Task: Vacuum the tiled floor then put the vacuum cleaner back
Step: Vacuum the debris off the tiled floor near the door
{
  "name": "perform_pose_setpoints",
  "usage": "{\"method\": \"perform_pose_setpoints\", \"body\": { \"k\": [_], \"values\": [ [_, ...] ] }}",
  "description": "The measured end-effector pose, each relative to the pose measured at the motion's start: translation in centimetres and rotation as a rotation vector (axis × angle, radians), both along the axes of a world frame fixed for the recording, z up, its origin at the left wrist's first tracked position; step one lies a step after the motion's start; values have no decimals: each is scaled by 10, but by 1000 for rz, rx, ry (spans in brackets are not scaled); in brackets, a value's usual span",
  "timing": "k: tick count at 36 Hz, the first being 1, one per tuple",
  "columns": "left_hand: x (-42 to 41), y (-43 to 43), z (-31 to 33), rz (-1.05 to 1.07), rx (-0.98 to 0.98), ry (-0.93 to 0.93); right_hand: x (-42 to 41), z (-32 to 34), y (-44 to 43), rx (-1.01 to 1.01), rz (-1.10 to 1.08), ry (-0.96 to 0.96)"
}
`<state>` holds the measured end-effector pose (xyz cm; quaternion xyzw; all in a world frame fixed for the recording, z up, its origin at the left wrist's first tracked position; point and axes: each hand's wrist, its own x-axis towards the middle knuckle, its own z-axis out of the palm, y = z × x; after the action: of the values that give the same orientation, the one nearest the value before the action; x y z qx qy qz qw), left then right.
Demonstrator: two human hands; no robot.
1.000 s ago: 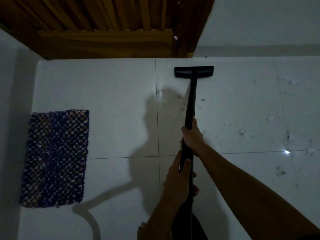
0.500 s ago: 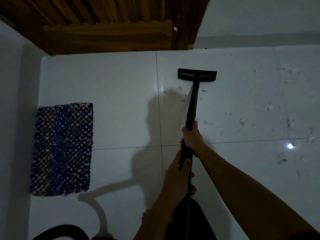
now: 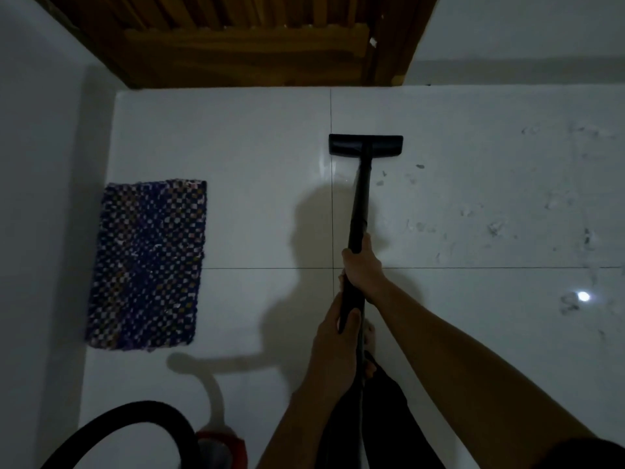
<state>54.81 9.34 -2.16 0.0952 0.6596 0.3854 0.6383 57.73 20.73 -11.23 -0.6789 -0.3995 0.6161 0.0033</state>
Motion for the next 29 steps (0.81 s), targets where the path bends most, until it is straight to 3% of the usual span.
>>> {"method": "perform_pose_setpoints", "body": {
  "k": [16,29],
  "values": [
    [29,-30,-16,-176,-29,-2,42,-4,-28,28,-158,-42],
    [31,-45,-17,-251,-29,15,53,1,-45,55,-156,-83]
  ]
}}
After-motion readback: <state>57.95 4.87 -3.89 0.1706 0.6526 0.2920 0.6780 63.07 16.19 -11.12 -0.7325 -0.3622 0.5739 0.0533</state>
